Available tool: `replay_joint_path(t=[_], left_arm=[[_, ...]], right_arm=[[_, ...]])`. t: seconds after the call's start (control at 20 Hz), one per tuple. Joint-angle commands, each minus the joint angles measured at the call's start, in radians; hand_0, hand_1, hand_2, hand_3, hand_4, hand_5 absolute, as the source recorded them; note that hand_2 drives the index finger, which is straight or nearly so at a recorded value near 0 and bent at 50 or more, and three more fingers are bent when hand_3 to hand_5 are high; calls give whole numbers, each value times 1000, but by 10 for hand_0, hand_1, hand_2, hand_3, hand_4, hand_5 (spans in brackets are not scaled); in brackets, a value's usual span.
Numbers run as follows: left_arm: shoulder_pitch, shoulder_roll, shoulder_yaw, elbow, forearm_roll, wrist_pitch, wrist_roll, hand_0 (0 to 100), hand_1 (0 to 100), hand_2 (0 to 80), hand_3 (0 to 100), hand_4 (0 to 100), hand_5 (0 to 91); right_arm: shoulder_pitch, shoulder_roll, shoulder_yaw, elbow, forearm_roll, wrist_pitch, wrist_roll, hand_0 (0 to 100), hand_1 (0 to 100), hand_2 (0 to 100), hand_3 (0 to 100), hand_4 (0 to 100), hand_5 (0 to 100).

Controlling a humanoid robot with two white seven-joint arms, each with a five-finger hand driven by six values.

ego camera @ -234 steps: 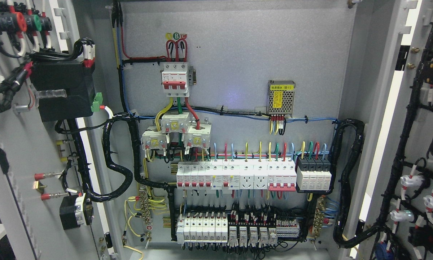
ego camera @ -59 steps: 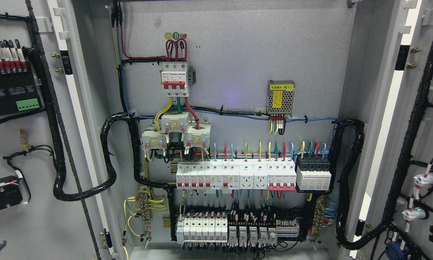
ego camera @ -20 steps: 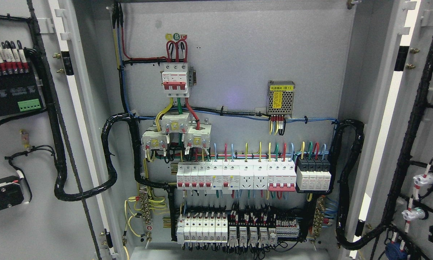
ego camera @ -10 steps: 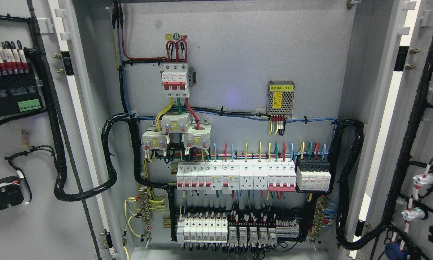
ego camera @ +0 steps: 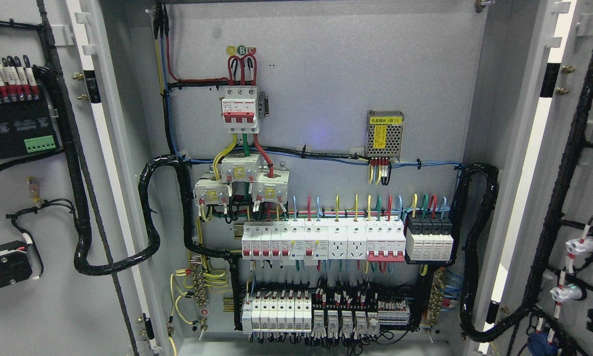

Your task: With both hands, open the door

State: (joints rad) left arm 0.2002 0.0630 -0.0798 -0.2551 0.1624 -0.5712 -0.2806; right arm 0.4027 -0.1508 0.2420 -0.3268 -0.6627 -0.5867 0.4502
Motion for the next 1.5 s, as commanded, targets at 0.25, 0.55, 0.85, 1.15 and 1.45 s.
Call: replay_joint_path(t=[0.25,0.55,0.85,1.15,1.45], left_arm=[[-64,-75,6,251,0,394,-2,0,0,0,0,0,0],[-105,-83,9,251,0,494,0,0,0,0,0,0,0],[-134,-91,8,251,0,560,0,0,0,0,0,0,0],[-134,-94,0,246,-1,560,1,0,0,0,0,0,0],[-134,-94,-1,240,-33,559,17,0,0,0,0,0,0]], right_arm=[[-166,77,-29,379,198,192,-129,383,0,0,0,0,0],[-216,83,-30,373,304,346,-265,382,0,0,0,0,0],[-262,129,-23,356,324,501,-315,383,0,0,0,0,0],[-263,142,-18,348,354,515,-381,383,0,0,0,0,0],[-263,163,-17,348,356,516,-380,383,0,0,0,0,0]])
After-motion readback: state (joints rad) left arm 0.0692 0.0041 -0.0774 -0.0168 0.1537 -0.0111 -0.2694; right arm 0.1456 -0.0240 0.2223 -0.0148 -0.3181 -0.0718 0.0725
